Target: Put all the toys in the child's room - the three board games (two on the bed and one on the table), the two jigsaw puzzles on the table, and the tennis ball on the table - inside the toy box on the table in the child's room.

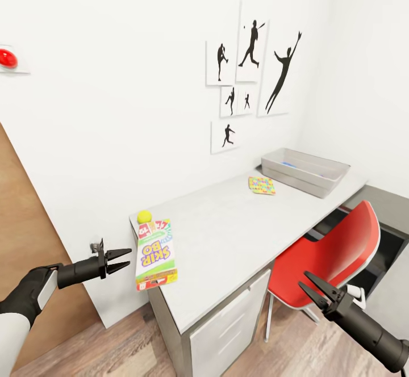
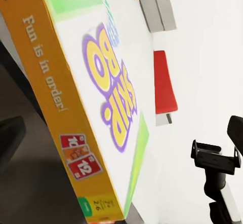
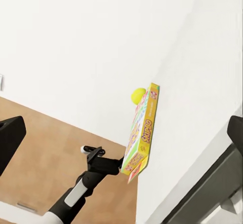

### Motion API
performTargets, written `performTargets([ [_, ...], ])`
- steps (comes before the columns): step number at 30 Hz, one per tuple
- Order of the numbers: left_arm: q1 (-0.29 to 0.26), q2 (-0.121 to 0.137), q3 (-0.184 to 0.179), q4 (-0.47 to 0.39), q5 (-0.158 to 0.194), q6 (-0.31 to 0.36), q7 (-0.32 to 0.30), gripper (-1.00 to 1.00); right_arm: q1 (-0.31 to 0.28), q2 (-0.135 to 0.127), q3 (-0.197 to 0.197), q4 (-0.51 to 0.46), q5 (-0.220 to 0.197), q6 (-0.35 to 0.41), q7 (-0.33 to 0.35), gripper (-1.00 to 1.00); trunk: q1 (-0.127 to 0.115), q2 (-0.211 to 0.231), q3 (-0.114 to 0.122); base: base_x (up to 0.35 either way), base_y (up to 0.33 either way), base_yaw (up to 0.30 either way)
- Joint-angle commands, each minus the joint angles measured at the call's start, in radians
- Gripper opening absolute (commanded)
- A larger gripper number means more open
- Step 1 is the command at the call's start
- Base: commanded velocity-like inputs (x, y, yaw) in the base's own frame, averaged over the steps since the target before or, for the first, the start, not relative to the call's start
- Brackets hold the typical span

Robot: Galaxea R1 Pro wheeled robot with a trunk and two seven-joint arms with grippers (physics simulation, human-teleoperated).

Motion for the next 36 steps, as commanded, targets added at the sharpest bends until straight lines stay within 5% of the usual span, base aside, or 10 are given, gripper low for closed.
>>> performTargets([
  [1,-0.001,0.0,0.0,0.0,0.002,0.01,-0.002,1.0,-0.001,0.0,-0.004,0.0,0.002,0.005,0.004,1.0,0.0,-0.001,-0.001,0.0,0.0,0.0],
  [11,-0.001,0.0,0.0,0.0,0.002,0.01,-0.003,1.0,-0.001,0.0,-0.009,0.001,0.001,0.006,0.004,1.0,0.0,-0.001,-0.001,0.0,0.0,0.0],
  [36,-0.001,0.0,0.0,0.0,0.003,0.005,-0.004,1.0,-0.001,0.001,-0.009,0.001,0.002,0.005,0.003,1.0,0.073,-0.134,-0.061,0.0,0.0,0.0],
])
